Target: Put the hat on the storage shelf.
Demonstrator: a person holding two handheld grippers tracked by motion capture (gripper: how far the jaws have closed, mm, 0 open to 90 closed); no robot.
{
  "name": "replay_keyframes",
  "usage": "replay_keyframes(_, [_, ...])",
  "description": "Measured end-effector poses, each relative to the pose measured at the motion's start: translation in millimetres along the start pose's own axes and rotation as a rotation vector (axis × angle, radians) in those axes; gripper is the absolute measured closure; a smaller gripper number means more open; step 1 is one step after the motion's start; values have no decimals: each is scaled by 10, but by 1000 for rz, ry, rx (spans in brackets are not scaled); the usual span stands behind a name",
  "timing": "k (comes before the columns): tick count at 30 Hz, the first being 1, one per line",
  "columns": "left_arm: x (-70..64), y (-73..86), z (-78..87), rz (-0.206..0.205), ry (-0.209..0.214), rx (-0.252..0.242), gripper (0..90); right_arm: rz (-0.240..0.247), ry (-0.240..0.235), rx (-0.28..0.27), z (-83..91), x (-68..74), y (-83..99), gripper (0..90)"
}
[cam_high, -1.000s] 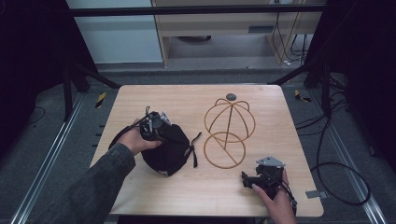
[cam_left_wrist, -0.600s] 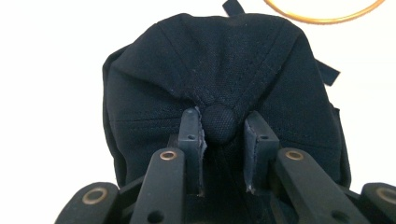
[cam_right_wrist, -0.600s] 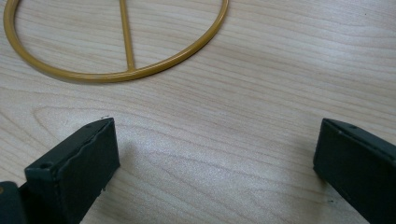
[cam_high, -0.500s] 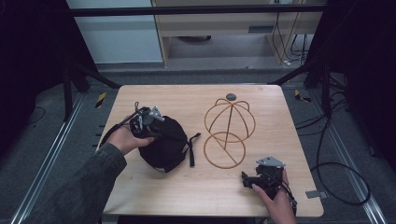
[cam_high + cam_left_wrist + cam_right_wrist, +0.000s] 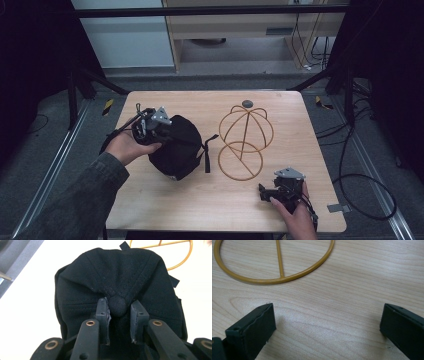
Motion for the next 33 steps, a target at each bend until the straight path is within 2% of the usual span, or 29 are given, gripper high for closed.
replay_keyframes(6, [-3, -6, 74, -5, -13, -8, 725, -2, 1, 0, 0, 1, 0, 4])
replay_keyframes(22, [-33, 63, 300, -16, -2, -4, 726, -2, 1, 0, 0, 1, 0, 4])
replay_keyframes(29, [-30, 63, 441, -15, -8, -4, 727, -1, 2, 0, 0, 0, 2, 4])
replay_keyframes(33, [-40, 34, 606, -25, -19, -24, 727, 1, 3, 1, 0, -2, 2, 4])
Point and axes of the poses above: each handheld gripper's, and its own axes: z roughly backward along the jaws, y roughly out of its underside, x roughly to its left, the point moved 4 cm from there along -z, roughly forward along the jaws, and after that the axes turned 6 degrees about -y, right-handed, at the moved point
